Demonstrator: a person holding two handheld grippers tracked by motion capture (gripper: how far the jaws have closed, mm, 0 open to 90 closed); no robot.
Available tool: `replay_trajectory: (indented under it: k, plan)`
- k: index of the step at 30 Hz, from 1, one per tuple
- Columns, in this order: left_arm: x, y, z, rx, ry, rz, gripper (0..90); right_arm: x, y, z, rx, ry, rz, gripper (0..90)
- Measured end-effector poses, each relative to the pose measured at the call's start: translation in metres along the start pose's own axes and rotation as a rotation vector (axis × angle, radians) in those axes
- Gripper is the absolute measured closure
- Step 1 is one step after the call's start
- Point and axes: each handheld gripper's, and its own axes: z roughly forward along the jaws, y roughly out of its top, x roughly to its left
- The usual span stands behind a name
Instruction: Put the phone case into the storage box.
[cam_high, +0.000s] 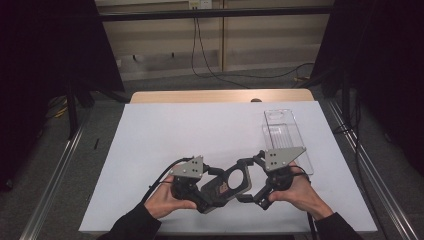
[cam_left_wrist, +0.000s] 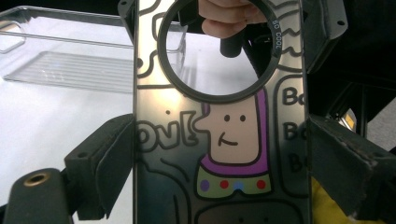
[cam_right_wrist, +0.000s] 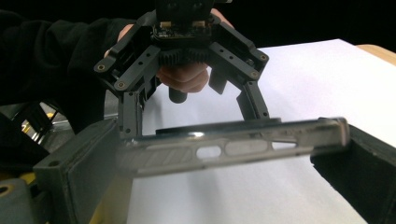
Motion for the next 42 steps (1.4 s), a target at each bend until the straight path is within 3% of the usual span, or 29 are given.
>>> replay_trajectory:
  k: [19, 42]
  plan:
    - [-0.0017, -0.0026, 0.0054, 0.046, -0.035, 0.02, 12.2, -0.0032, -0.0031, 0.0024, 0.05, 0.088, -0.02, 8.9]
    - [-0.0018, -0.003, 0.0067, 0.073, -0.055, 0.035, 12.3, -0.0032, -0.0037, 0.0047, 0.086, 0.119, -0.01, 11.6]
